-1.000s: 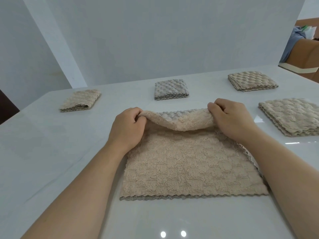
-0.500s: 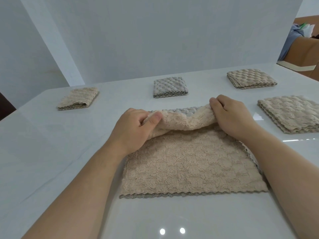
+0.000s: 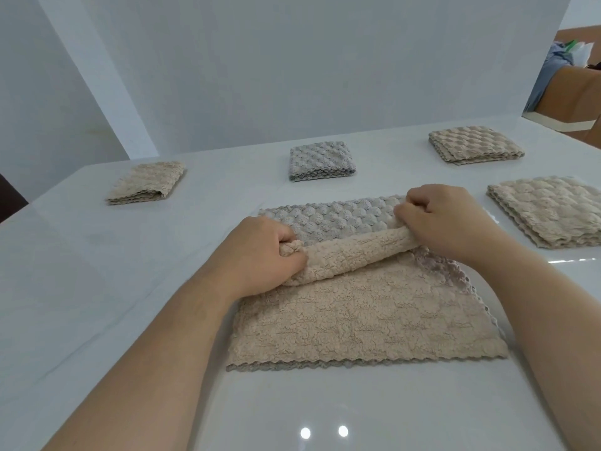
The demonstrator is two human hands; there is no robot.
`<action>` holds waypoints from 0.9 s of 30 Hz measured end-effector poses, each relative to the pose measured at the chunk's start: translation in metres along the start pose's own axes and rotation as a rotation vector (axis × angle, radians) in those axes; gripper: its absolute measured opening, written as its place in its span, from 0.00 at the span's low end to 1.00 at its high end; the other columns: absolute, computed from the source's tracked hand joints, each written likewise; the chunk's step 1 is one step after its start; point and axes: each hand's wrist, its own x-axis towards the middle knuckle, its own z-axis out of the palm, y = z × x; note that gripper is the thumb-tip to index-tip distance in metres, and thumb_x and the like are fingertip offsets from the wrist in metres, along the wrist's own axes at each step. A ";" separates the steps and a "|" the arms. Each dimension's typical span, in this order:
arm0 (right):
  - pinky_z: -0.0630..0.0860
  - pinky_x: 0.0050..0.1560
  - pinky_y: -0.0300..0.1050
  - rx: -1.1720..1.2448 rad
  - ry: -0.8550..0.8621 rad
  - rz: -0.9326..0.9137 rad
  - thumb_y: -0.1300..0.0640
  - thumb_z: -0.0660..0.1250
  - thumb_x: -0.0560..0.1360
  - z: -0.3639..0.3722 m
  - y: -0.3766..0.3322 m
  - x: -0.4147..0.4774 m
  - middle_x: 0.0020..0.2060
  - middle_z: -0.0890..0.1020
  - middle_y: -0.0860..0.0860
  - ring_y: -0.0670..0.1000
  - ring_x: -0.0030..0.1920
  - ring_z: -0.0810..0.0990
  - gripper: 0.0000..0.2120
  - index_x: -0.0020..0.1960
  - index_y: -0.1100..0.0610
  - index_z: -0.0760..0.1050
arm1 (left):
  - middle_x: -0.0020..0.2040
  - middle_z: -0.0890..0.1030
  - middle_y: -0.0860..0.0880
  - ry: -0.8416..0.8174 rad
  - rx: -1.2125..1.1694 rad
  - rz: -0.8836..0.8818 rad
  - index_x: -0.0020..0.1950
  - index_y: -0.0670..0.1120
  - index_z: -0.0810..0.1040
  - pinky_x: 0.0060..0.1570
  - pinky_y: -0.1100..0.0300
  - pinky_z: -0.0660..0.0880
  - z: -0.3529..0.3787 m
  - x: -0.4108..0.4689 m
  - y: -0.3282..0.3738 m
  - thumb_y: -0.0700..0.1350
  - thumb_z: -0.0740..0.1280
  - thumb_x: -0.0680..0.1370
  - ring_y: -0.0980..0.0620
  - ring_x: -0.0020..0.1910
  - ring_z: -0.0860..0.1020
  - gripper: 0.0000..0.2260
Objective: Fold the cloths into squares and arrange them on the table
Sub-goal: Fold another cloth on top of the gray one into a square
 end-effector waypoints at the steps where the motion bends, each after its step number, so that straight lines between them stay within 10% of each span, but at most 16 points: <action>1: 0.72 0.35 0.48 -0.022 -0.018 -0.007 0.53 0.62 0.77 -0.001 0.000 0.000 0.32 0.78 0.49 0.52 0.34 0.75 0.15 0.34 0.58 0.75 | 0.40 0.83 0.47 0.009 -0.005 -0.004 0.43 0.45 0.84 0.44 0.49 0.77 0.001 0.000 -0.001 0.63 0.64 0.69 0.50 0.41 0.80 0.22; 15: 0.78 0.51 0.56 -0.051 -0.131 -0.057 0.53 0.57 0.79 0.003 0.000 0.002 0.47 0.82 0.55 0.55 0.46 0.80 0.20 0.41 0.67 0.79 | 0.37 0.79 0.52 0.290 -0.358 0.093 0.39 0.48 0.80 0.36 0.64 0.69 -0.001 -0.002 0.007 0.60 0.76 0.71 0.54 0.38 0.75 0.16; 22: 0.63 0.32 0.46 0.202 -0.037 -0.015 0.54 0.60 0.80 -0.003 -0.006 -0.002 0.21 0.71 0.43 0.46 0.28 0.67 0.18 0.32 0.56 0.71 | 0.40 0.85 0.53 0.219 -0.753 -0.064 0.47 0.50 0.82 0.43 0.61 0.78 -0.014 -0.002 0.007 0.58 0.78 0.66 0.57 0.39 0.81 0.17; 27: 0.69 0.36 0.44 0.285 -0.109 0.019 0.41 0.65 0.79 -0.006 -0.008 -0.002 0.28 0.75 0.44 0.43 0.29 0.72 0.19 0.39 0.55 0.75 | 0.28 0.76 0.55 -0.028 -0.359 -0.048 0.35 0.46 0.78 0.33 0.56 0.69 -0.018 -0.006 0.001 0.73 0.69 0.63 0.56 0.28 0.73 0.28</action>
